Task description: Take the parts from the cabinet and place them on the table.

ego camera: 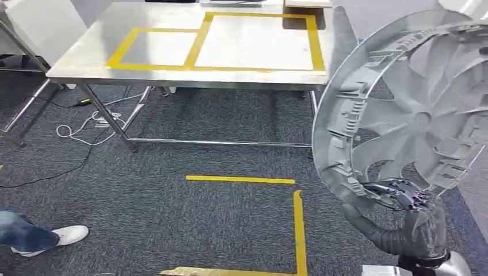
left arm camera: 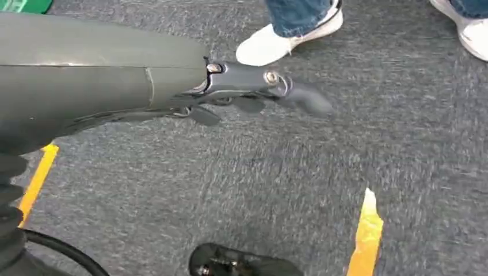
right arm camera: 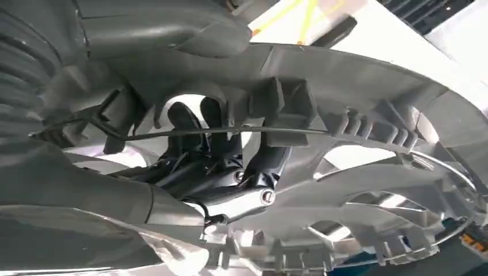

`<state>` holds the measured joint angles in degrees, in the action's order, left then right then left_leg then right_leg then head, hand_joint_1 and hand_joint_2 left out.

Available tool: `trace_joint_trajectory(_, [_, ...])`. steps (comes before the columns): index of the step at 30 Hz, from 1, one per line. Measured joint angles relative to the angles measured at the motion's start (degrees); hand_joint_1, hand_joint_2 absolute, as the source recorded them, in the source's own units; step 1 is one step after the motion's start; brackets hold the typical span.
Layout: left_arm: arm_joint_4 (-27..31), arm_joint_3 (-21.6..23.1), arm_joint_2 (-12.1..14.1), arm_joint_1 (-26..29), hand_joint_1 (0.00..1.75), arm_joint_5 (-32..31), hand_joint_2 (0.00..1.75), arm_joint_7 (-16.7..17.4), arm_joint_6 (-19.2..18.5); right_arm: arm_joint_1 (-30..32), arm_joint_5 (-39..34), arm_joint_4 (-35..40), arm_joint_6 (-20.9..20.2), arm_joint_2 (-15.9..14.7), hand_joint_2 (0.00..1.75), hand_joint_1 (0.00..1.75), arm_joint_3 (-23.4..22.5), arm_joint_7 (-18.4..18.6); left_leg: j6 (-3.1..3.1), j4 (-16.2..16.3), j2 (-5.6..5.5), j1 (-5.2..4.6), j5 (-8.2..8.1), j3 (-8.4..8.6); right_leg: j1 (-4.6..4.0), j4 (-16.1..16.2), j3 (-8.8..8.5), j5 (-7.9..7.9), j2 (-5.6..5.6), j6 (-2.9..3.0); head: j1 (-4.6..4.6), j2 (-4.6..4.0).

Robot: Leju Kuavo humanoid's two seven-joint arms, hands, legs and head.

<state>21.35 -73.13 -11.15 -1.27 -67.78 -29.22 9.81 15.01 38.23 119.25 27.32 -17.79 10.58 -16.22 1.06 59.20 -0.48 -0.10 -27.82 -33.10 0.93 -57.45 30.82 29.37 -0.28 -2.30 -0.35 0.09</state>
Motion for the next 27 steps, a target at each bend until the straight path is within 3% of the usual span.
trace_joint_trajectory(2, [0.0,0.0,-0.1,0.0,0.0,0.0,1.75,0.0,0.0,0.1,0.0,0.0,0.0,0.0,1.75,1.75,0.0,0.0,0.76,-0.8,0.04,0.46,0.47,0.31,0.1,-1.1,0.87,1.11,0.1,-0.56,0.07,0.0])
trace_joint_trajectory(3, [0.0,0.0,0.0,-0.2,0.0,0.0,1.75,0.0,0.0,0.0,0.0,0.1,0.0,0.0,1.75,1.75,0.0,0.0,1.12,-0.8,0.06,0.47,0.45,0.26,0.13,-4.1,2.29,2.93,0.11,-0.65,0.35,0.02])
trace_joint_trajectory(5, [0.0,0.0,0.0,-0.2,0.0,0.0,1.75,0.0,0.0,0.0,0.0,0.1,-0.1,0.0,1.75,1.75,0.0,0.0,1.43,-0.8,0.06,0.32,0.31,0.23,0.15,-13.6,6.95,7.06,0.14,-0.93,0.35,0.0])
trace_joint_trajectory(6, [0.0,0.0,0.0,-0.2,0.0,0.0,1.75,0.0,0.0,0.0,0.0,0.1,-0.1,0.0,1.75,1.75,0.0,0.0,1.49,-0.8,0.06,0.27,0.26,0.25,0.14,-17.3,8.97,8.03,0.17,-1.06,0.33,0.0])
trace_joint_trajectory(7, [0.0,0.0,-0.1,-0.2,0.0,-0.1,1.75,0.0,0.0,0.1,0.0,0.0,-0.1,0.0,1.75,1.75,0.0,0.0,1.55,-0.8,0.06,0.24,0.2,0.35,0.15,-18.5,9.89,7.58,0.16,-1.12,0.33,0.0])
trace_joint_trajectory(8, [0.0,0.0,-0.1,-0.1,0.0,-0.1,1.75,0.0,0.0,0.1,0.0,0.1,-0.1,0.0,1.75,1.75,0.0,0.0,1.55,-0.8,0.02,0.24,0.11,0.52,0.14,-16.9,9.43,5.63,0.16,-1.08,0.31,0.0])
trace_joint_trajectory(10, [0.0,0.0,-0.1,-0.1,0.0,-0.1,1.75,0.0,-0.1,0.0,0.0,0.1,-0.1,0.0,1.75,1.75,0.0,0.0,1.34,-0.8,-0.12,0.27,-0.27,1.12,0.2,-7.3,5.11,-0.12,0.14,-0.83,0.35,0.0])
trace_joint_trajectory(11, [0.0,0.0,-0.1,-0.1,0.0,-0.1,1.75,0.0,-0.2,0.0,0.0,0.1,-0.1,0.0,1.75,1.75,0.0,0.1,1.03,-0.7,-0.15,0.25,-0.55,1.32,0.2,-2.6,2.99,-1.88,0.12,-0.64,0.37,0.0])
trace_joint_trajectory(13, [0.0,0.0,0.0,-0.2,0.0,-0.2,1.75,0.0,-0.2,0.0,0.1,0.2,-0.1,0.0,1.75,1.75,0.0,0.1,0.45,-0.3,-0.22,-0.25,-0.75,0.92,0.01,-0.8,1.64,-0.74,0.2,-0.04,0.22,0.02])
trace_joint_trajectory(15, [0.0,0.0,0.0,-0.1,0.0,-0.2,1.75,0.0,-0.2,0.3,0.2,0.2,-0.1,0.0,1.75,1.75,-0.1,0.2,0.07,-0.6,-0.18,-0.14,-0.67,0.99,-0.17,-0.9,1.93,-0.62,0.38,0.37,0.13,0.0])
trace_joint_trajectory(17, [0.0,0.0,0.1,-0.2,0.0,-0.3,1.75,0.0,-0.2,0.4,0.2,0.2,-0.1,0.0,1.75,1.75,-0.1,0.2,-0.63,0.2,-0.1,-0.06,-1.57,1.14,0.34,-0.4,1.27,-0.73,0.22,1.01,0.15,0.02])
trace_joint_trajectory(18, [0.0,0.0,0.1,-0.3,0.0,-0.4,1.75,0.0,-0.2,0.3,0.2,0.3,-0.1,0.0,1.75,1.75,-0.1,0.3,-0.96,2.5,-0.04,-0.06,-2.95,0.11,0.37,-0.4,1.01,-0.53,0.13,1.32,-0.24,0.0])
trace_joint_trajectory(20, [0.0,0.0,0.1,-0.2,0.0,-0.5,1.75,0.0,-0.2,0.4,0.2,0.3,-0.1,0.0,1.75,1.75,-0.1,0.3,-1.41,11.9,-0.04,0.26,-7.06,-4.45,0.33,-0.4,0.66,-0.19,-0.07,1.79,-0.31,0.0])
trace_joint_trajectory(21, [-0.1,0.0,0.0,-0.1,0.0,-0.6,1.75,0.0,-0.2,0.4,0.2,0.3,-0.1,0.0,1.75,1.75,0.0,0.3,-1.52,16.0,-0.04,0.29,-8.15,-6.65,0.3,-0.4,0.49,0.04,-0.04,1.87,-0.31,0.0])
trace_joint_trajectory(22, [-0.1,-0.1,0.0,0.0,0.0,-0.6,1.75,0.0,-0.2,0.4,0.2,0.3,-0.1,0.0,1.75,1.75,0.0,0.3,-1.54,17.6,-0.04,0.33,-7.87,-7.77,0.3,-0.4,0.21,0.26,0.03,1.88,-0.29,0.0])
trace_joint_trajectory(23, [-0.1,-0.1,0.0,0.0,0.0,-0.6,1.75,0.0,-0.2,0.4,0.2,0.3,-0.1,0.0,1.75,1.75,0.0,0.3,-1.44,16.6,-0.04,0.33,-6.23,-7.54,0.3,-0.4,-0.16,0.58,0.12,1.82,-0.31,0.0])
trace_joint_trajectory(24, [-0.1,-0.1,0.0,0.0,0.0,-0.6,1.75,0.0,-0.2,0.4,0.2,0.3,-0.1,0.0,1.75,1.75,0.0,0.3,-1.22,13.5,-0.04,0.31,-3.62,-6.49,0.28,-0.4,-0.6,0.92,0.22,1.78,-0.33,0.0])
trace_joint_trajectory(26, [-0.1,-0.1,0.1,0.0,0.0,-0.6,1.75,0.0,-0.2,0.5,0.2,0.3,-0.1,0.0,1.75,1.75,0.0,0.3,-0.34,3.1,-0.03,0.17,2.34,-2.35,0.27,-0.3,-1.77,1.74,0.21,1.36,-0.33,0.0])
trace_joint_trajectory(27, [-0.2,-0.1,0.3,-0.1,0.0,-0.6,1.75,0.0,-0.2,0.5,0.3,0.3,-0.1,0.0,1.75,1.75,-0.1,0.3,0.0,2.0,0.05,-0.15,1.18,-1.51,0.15,-0.3,-1.27,2.16,0.21,0.97,-0.22,0.0])
